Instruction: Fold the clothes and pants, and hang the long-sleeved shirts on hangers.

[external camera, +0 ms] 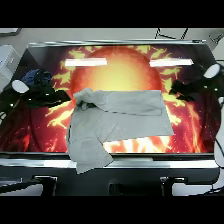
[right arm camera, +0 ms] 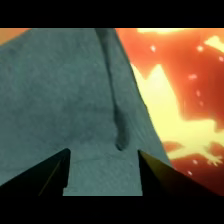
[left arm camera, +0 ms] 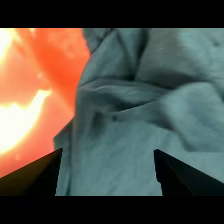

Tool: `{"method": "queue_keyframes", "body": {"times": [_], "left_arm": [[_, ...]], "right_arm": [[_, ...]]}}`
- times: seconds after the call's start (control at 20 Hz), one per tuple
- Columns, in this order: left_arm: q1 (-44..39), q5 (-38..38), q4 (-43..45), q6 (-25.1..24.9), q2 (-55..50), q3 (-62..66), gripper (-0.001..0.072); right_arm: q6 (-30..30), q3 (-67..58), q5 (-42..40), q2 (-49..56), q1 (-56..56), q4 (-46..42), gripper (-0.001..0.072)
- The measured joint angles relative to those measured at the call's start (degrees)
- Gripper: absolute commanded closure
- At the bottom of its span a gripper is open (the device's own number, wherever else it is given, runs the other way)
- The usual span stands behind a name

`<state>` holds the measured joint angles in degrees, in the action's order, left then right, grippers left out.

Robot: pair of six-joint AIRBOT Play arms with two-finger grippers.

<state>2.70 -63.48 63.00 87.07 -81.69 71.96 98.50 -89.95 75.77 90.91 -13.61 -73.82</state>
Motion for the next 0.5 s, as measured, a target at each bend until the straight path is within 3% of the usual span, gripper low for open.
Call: {"method": "queue_keyframes", "body": {"times": [0.1,0.15,0.2,0.35,0.5], "left_arm": [[5.2,-9.2,1.7,-0.2,1.3,-1.3,0.01],[7.6,-12.6,2.3,-0.7,2.5,-3.7,0.0169],[9.5,-14.8,2.6,-1.2,4.0,-6.7,0.0184],[12.7,-15.8,1.9,-3.2,8.8,-20.0,0.0183],[13.2,-11.7,-4.3,-7.5,11.7,-32.6,0.0221]], "right_arm": [[-2.1,-0.1,6.9,-0.1,-5.7,-0.5,0.0197],[-2.8,0.6,9.8,-0.2,-8.3,-0.9,0.0197],[-3.4,1.8,12.2,-0.2,-10.7,-1.2,0.0197],[-4.9,6.9,15.9,-0.3,-14.5,-1.4,0.0197],[-6.3,11.4,16.5,-0.3,-15.5,-0.5,0.0198]]}}
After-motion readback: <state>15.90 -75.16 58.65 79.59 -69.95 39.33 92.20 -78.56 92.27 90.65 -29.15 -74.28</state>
